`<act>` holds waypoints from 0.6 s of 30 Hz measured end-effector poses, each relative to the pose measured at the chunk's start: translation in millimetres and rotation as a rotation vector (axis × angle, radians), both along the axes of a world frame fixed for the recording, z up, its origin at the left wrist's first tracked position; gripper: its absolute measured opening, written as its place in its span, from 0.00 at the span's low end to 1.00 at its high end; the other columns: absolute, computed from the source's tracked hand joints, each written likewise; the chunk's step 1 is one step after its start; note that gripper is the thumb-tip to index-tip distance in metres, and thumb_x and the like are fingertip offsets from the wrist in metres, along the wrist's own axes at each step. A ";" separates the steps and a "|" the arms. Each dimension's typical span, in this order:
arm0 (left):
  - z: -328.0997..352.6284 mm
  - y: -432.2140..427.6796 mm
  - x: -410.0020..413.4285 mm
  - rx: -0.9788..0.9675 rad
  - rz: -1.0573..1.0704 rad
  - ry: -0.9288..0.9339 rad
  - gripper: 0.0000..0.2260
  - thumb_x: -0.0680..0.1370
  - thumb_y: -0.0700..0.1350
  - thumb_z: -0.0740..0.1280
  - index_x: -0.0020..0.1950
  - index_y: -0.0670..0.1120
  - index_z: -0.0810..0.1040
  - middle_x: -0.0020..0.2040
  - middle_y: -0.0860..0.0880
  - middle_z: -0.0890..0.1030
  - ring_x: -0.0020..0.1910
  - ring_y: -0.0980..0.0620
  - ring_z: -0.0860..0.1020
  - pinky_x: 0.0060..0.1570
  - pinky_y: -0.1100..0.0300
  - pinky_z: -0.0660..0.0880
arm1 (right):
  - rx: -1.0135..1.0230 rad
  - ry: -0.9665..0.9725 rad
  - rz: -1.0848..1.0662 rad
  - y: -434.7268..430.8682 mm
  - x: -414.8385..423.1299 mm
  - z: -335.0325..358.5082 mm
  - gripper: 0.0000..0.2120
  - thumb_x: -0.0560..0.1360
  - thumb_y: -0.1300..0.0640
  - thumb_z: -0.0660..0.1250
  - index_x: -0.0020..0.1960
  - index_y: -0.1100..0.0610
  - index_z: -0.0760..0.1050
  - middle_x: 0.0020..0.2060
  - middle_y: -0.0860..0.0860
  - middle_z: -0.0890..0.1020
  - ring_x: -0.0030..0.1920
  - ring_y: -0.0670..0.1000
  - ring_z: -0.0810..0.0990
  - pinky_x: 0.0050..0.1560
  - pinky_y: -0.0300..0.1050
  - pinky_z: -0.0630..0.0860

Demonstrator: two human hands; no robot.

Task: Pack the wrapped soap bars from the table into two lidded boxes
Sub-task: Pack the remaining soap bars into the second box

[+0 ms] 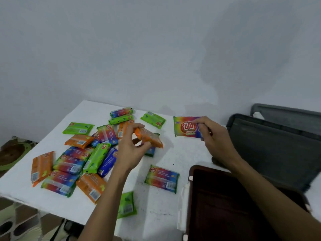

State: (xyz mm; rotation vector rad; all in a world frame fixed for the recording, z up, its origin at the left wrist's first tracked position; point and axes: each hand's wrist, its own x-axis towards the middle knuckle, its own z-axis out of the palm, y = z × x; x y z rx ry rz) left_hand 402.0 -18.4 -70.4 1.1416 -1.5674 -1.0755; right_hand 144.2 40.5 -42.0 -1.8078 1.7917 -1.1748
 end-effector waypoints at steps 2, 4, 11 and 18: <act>10.0 17.5 -10.2 0.031 -0.039 0.136 0.22 0.71 0.32 0.71 0.58 0.52 0.73 0.56 0.49 0.78 0.54 0.50 0.80 0.49 0.60 0.79 | 0.021 -0.082 -0.037 36.0 -9.9 11.2 0.09 0.81 0.57 0.60 0.57 0.48 0.74 0.56 0.45 0.76 0.51 0.45 0.79 0.43 0.34 0.81; 16.3 34.6 -21.2 0.103 -0.113 0.278 0.22 0.69 0.32 0.70 0.57 0.51 0.73 0.55 0.47 0.80 0.52 0.48 0.81 0.48 0.52 0.81 | 0.041 -0.176 -0.040 71.2 -17.8 20.5 0.10 0.80 0.60 0.62 0.58 0.50 0.75 0.55 0.47 0.79 0.50 0.49 0.81 0.42 0.41 0.82; -0.2 85.6 -56.8 0.314 -0.271 0.436 0.20 0.70 0.32 0.66 0.59 0.45 0.72 0.59 0.44 0.80 0.58 0.43 0.80 0.49 0.50 0.81 | 0.271 -0.304 0.022 174.8 -35.9 7.0 0.17 0.77 0.66 0.66 0.61 0.49 0.77 0.57 0.44 0.80 0.54 0.45 0.82 0.45 0.37 0.80; -17.2 109.5 -68.2 0.350 -0.284 0.374 0.22 0.75 0.25 0.62 0.62 0.47 0.72 0.59 0.45 0.79 0.59 0.42 0.79 0.54 0.46 0.80 | 0.611 -0.339 -0.006 175.5 -22.0 -50.4 0.17 0.76 0.68 0.64 0.62 0.54 0.74 0.54 0.57 0.79 0.40 0.51 0.82 0.45 0.50 0.82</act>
